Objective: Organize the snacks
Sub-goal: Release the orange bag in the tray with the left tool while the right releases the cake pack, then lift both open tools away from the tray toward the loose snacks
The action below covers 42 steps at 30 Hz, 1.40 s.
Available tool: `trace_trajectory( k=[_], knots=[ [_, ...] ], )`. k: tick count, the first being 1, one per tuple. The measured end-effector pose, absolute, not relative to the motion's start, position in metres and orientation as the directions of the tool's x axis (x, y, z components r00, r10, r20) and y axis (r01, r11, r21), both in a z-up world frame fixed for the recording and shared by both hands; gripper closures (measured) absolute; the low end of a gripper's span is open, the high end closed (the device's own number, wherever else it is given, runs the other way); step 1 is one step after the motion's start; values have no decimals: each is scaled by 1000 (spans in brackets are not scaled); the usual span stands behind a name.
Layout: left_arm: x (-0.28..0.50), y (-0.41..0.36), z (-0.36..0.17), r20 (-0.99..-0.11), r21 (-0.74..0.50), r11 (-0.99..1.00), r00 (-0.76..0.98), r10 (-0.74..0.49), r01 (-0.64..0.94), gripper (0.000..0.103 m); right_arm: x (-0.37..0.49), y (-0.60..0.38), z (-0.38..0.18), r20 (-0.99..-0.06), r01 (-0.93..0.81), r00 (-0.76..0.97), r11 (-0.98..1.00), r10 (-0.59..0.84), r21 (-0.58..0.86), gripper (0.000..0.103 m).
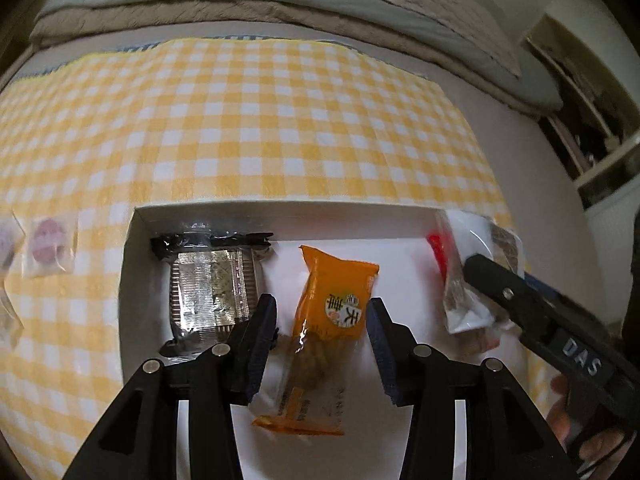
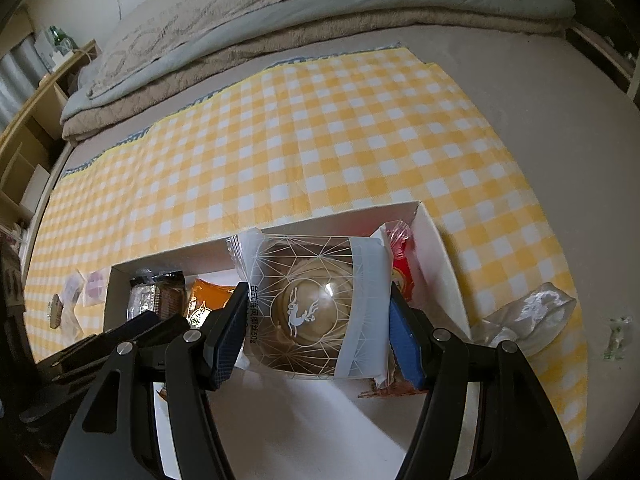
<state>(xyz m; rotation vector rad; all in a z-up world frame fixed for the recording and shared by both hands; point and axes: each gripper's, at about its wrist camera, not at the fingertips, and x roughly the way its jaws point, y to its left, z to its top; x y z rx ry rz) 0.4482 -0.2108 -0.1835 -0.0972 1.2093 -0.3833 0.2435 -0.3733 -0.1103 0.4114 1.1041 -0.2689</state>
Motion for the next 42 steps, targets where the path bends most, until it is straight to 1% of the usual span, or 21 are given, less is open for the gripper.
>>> trace_trajectory(
  k=[7, 10, 13, 17, 19, 23, 25, 27, 31, 34, 37, 39, 40, 42],
  knots=[
    [441, -226, -192, -930, -231, 922, 207, -303, 310, 58, 255, -363, -120, -915, 385, 404, 905, 10, 180, 37],
    [434, -235, -195, -945, -191, 919, 188, -268, 346, 56, 256, -360, -121, -922, 380, 386, 912, -7, 153, 37],
    [429, -247, -200, -963, -140, 920, 166, -213, 367, 58, 255, -360, -122, -925, 382, 379, 913, -11, 145, 37],
    [430, -253, -199, -965, -151, 927, 154, -214, 343, 66, 253, -360, -125, -939, 381, 344, 917, -22, 118, 37],
    [432, -252, -199, -961, -161, 931, 165, -224, 327, 68, 254, -360, -128, -946, 380, 323, 919, -25, 106, 37],
    [438, -244, -204, -948, -200, 943, 192, -255, 266, 69, 256, -353, -136, -956, 363, 293, 928, -23, 89, 37],
    [443, -237, -205, -938, -226, 944, 209, -277, 241, 71, 258, -348, -139, -962, 349, 273, 935, -29, 71, 37],
    [443, -237, -207, -934, -230, 941, 215, -285, 248, 71, 261, -344, -145, -969, 336, 245, 941, -38, 48, 37],
    [438, -233, -203, -931, -232, 933, 215, -295, 273, 72, 264, -345, -153, -971, 356, 238, 931, -6, 81, 37],
    [437, -231, -198, -933, -210, 926, 218, -286, 313, 73, 265, -349, -156, -964, 366, 264, 922, 23, 122, 37],
    [436, -232, -194, -935, -191, 922, 223, -276, 338, 73, 266, -357, -154, -955, 387, 296, 910, 27, 146, 34],
    [433, -231, -189, -934, -186, 918, 225, -276, 351, 72, 267, -364, -147, -946, 394, 323, 907, 14, 148, 29],
    [432, -231, -187, -933, -186, 915, 227, -278, 357, 72, 268, -367, -143, -942, 393, 336, 906, 17, 157, 24],
    [427, -231, -182, -931, -179, 913, 237, -278, 367, 72, 268, -371, -134, -935, 398, 355, 903, 12, 163, 22]
  ],
)
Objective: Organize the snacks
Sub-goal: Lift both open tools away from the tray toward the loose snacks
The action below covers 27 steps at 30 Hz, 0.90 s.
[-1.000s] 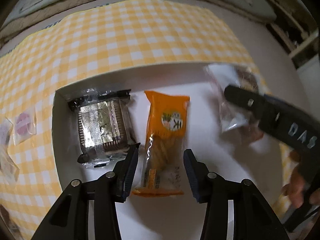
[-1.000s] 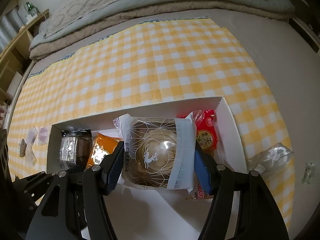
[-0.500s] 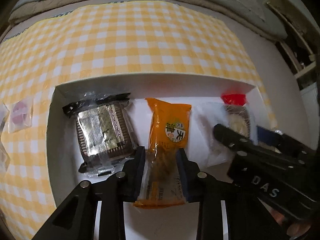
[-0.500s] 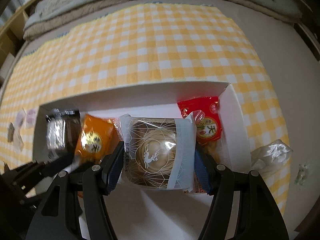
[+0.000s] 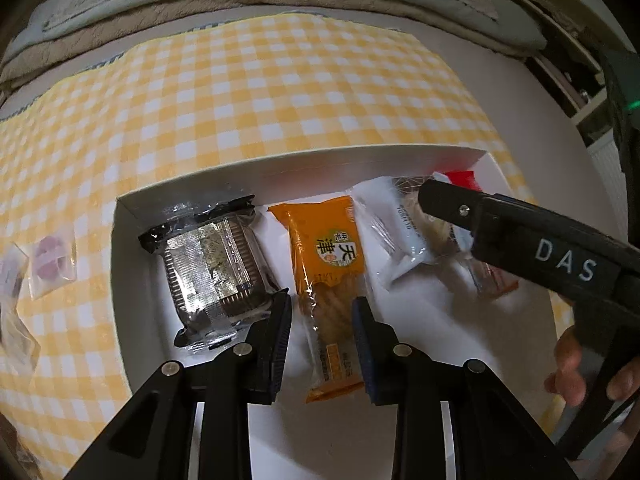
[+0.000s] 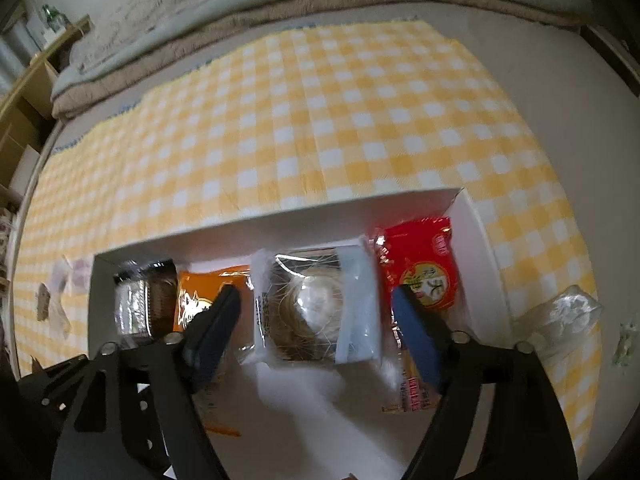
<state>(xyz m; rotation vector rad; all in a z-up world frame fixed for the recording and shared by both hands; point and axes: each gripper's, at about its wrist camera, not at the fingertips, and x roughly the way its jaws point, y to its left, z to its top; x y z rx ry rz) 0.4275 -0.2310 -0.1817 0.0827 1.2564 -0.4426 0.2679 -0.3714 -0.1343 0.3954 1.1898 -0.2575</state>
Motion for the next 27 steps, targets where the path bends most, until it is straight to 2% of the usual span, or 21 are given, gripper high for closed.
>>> trace_trajectory(
  k=[13, 16, 19, 21, 22, 23, 27],
  knots=[
    [396, -213, -138, -909, -166, 910, 299, -291, 381, 71, 213, -370, -97, -911, 386, 412, 902, 16, 191, 21],
    [388, -205, -128, -904, -166, 912, 311, -293, 375, 68, 200, -367, -89, -905, 375, 424, 907, 15, 191, 21],
    [379, -200, -117, -901, -153, 913, 326, -286, 377, 51, 188, -365, -81, -899, 366, 438, 914, -3, 175, 18],
    [370, -195, -107, -894, -139, 913, 349, -282, 383, 32, 179, -363, -75, -894, 364, 448, 916, -16, 166, 8],
    [367, -194, -104, -890, -135, 912, 357, -283, 387, 14, 175, -363, -73, -890, 364, 454, 917, -22, 163, 0],
    [362, -191, -99, -884, -127, 912, 372, -283, 391, 2, 173, -363, -71, -888, 365, 459, 917, -29, 159, 0],
    [348, -179, -83, -870, -96, 919, 417, -265, 384, 0, 160, -364, -60, -880, 373, 472, 917, -55, 143, 0]
  ],
)
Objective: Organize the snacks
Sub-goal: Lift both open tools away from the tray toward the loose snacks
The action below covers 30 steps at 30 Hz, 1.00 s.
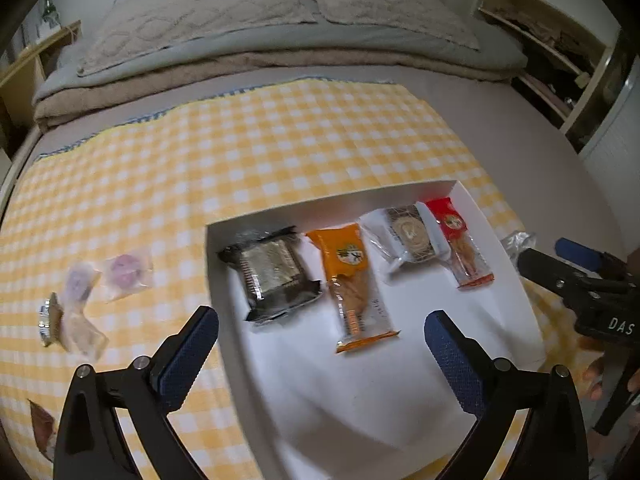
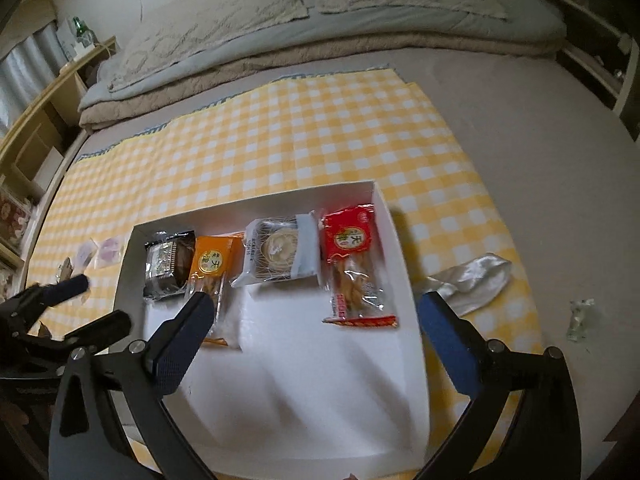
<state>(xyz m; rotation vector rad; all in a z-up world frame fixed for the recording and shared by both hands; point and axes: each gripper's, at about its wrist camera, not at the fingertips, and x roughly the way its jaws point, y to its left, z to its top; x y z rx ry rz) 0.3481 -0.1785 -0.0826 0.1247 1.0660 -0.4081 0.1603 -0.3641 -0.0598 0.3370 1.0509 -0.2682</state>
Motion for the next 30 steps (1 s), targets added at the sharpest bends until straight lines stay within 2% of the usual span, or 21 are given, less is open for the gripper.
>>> trace_trajectory(
  k=[8, 16, 22, 30],
  knots=[
    [330, -138, -47, -849, -91, 938, 466, -248, 333, 0, 142, -352, -34, -855, 343, 511, 933, -87, 111, 0],
    [306, -78, -9, -813, -60, 954, 540, -217, 294, 0, 137, -317, 1, -790, 285, 608, 951, -80, 122, 0],
    [283, -11, 12, -797, -49, 977, 581, -164, 208, 0, 158, -281, 6, -762, 225, 648, 959, -15, 172, 0],
    [250, 75, 27, -786, -49, 993, 609, -104, 107, 0, 193, -211, -4, -765, 91, 641, 981, 72, 169, 0]
  ],
)
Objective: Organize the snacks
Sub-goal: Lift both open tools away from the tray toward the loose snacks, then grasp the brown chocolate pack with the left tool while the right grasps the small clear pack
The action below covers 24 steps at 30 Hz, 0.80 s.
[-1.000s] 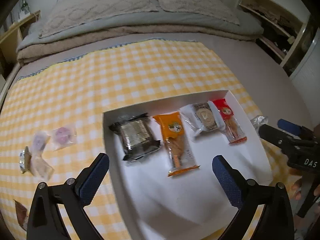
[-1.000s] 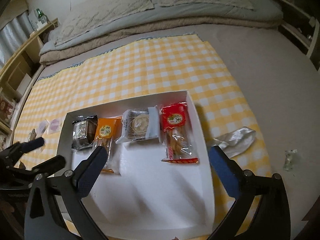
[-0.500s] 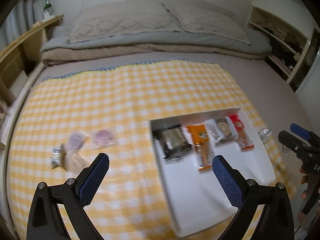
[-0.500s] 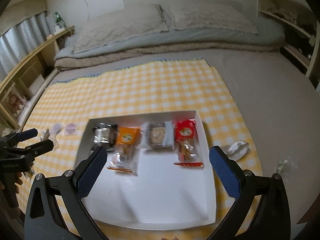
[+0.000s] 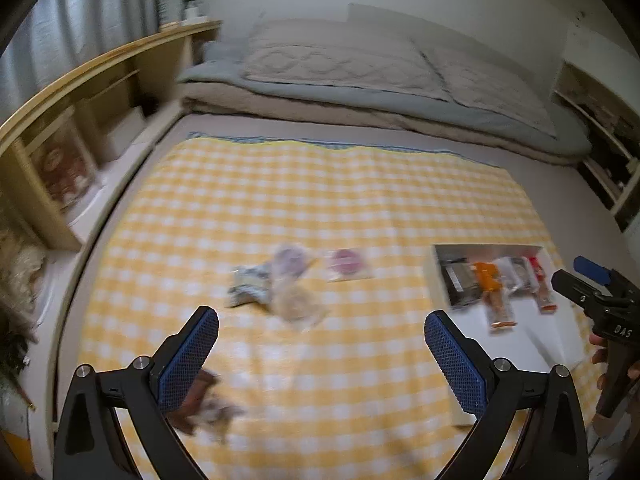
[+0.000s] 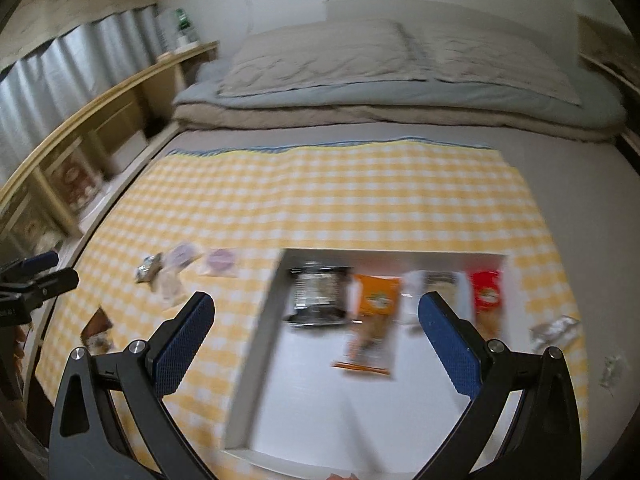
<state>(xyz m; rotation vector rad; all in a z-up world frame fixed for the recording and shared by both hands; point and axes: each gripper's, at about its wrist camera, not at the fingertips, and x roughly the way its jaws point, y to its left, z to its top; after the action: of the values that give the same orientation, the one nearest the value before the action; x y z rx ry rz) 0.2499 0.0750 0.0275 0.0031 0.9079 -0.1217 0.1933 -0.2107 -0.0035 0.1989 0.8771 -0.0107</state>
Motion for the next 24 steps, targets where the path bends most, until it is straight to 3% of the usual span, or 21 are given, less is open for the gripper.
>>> trace_trajectory(
  k=[13, 19, 24],
  knots=[
    [227, 159, 8, -825, -13, 995, 561, -66, 97, 1, 218, -82, -17, -747, -148, 604, 959, 280, 240, 0],
    [237, 188, -21, -865, -4, 992, 497, -66, 125, 10, 221, -29, -36, -738, -264, 481, 881, 472, 392, 5],
    [253, 204, -46, -894, 12, 991, 446, -48, 130, 25, 223, 14, -57, -722, -313, 395, 822, 568, 476, 10]
  ],
)
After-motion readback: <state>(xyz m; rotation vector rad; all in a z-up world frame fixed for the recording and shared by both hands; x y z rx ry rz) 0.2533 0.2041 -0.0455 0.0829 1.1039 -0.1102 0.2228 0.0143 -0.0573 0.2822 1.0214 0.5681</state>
